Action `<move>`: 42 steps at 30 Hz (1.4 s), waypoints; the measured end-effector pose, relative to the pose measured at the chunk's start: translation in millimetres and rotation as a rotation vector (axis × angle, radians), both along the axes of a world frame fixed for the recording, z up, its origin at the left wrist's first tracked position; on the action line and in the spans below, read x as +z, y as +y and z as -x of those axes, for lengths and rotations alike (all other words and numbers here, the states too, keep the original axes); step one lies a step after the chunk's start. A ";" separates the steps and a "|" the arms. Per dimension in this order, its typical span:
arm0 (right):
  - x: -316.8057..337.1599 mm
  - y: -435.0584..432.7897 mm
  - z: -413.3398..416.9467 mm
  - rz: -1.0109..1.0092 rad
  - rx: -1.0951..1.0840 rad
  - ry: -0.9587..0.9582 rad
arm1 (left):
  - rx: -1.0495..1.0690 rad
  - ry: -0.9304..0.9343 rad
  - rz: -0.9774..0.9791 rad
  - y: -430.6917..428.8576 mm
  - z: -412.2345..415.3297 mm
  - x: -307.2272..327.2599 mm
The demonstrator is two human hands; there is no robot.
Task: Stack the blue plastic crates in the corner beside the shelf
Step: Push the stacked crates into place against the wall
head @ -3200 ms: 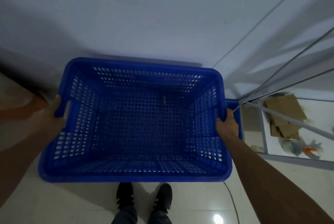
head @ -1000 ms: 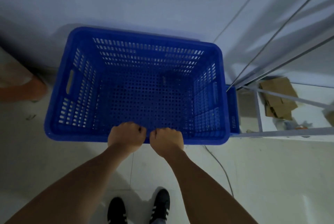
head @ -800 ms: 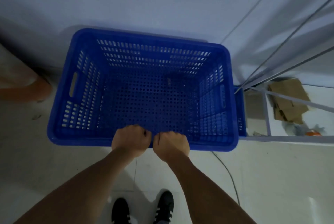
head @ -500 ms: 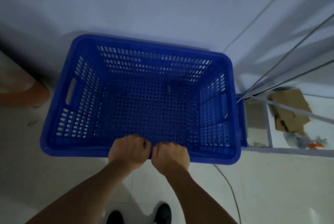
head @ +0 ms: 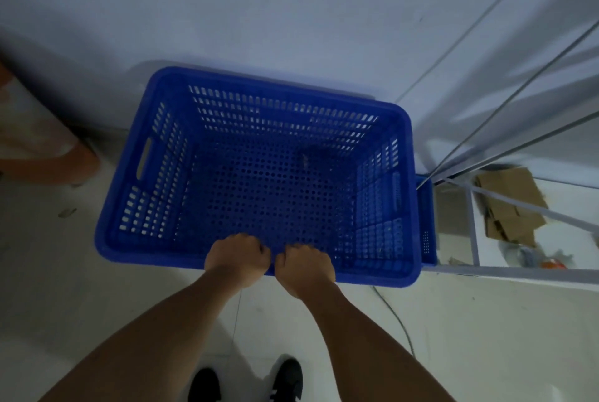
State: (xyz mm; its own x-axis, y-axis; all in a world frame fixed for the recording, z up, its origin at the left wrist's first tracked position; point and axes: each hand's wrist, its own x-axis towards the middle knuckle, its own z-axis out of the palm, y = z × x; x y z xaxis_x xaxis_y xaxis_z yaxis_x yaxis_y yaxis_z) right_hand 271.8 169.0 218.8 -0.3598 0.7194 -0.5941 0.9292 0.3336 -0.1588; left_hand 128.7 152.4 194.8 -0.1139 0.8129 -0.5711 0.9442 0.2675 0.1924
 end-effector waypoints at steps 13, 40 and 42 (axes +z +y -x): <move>-13.9 6.3 7.6 -0.178 -0.150 0.029 | -0.051 0.052 -0.066 17.1 3.9 -8.3; 358.7 -17.7 45.9 -0.462 -0.130 0.128 | -0.054 -0.003 -0.502 -28.2 78.9 370.9; 391.6 -29.9 47.1 -0.522 -0.106 0.156 | -0.060 0.016 -0.554 -43.9 82.3 403.7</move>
State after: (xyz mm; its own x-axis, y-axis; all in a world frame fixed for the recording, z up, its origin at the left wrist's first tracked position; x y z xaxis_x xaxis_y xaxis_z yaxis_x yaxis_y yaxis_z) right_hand 224.7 139.1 610.4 -0.3241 0.9413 -0.0946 0.9409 0.3103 -0.1356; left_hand 46.4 108.5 598.5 -0.0631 0.9965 -0.0554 0.9585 0.0760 0.2748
